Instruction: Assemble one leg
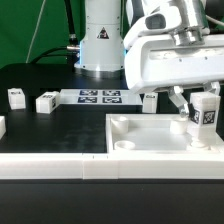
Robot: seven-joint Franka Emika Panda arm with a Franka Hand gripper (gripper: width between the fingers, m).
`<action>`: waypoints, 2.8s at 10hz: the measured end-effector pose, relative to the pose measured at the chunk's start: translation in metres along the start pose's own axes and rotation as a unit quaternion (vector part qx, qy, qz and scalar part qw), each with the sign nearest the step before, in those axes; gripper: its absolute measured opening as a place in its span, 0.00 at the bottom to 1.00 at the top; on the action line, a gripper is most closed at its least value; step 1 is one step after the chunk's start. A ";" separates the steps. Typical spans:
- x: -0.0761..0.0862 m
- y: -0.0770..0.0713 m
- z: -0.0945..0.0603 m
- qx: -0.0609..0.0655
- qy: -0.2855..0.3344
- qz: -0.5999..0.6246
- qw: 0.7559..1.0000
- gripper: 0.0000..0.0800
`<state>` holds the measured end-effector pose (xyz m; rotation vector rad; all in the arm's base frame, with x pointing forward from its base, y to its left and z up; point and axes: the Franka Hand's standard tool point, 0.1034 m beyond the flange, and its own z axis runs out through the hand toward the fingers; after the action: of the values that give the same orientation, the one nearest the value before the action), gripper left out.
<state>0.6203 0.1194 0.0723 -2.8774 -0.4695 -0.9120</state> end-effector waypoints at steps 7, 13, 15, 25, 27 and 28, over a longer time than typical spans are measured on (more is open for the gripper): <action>0.002 0.003 0.006 -0.001 0.006 -0.004 1.000 0.36; -0.003 0.002 0.008 0.001 -0.004 -0.003 1.000 0.80; -0.003 0.002 0.008 0.001 -0.004 -0.003 1.000 0.81; 0.026 -0.001 -0.012 0.023 -0.105 -0.004 0.994 0.81; 0.029 0.002 -0.012 0.040 -0.190 0.000 0.981 0.81; 0.029 0.002 -0.012 0.048 -0.216 0.000 0.975 0.81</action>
Offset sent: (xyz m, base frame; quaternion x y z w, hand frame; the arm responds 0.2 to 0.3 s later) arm 0.0025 0.0042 -0.0157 -0.0071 0.0054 -0.0006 1.0000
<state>0.6370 0.1226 0.0983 -2.9779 -0.5259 -0.2429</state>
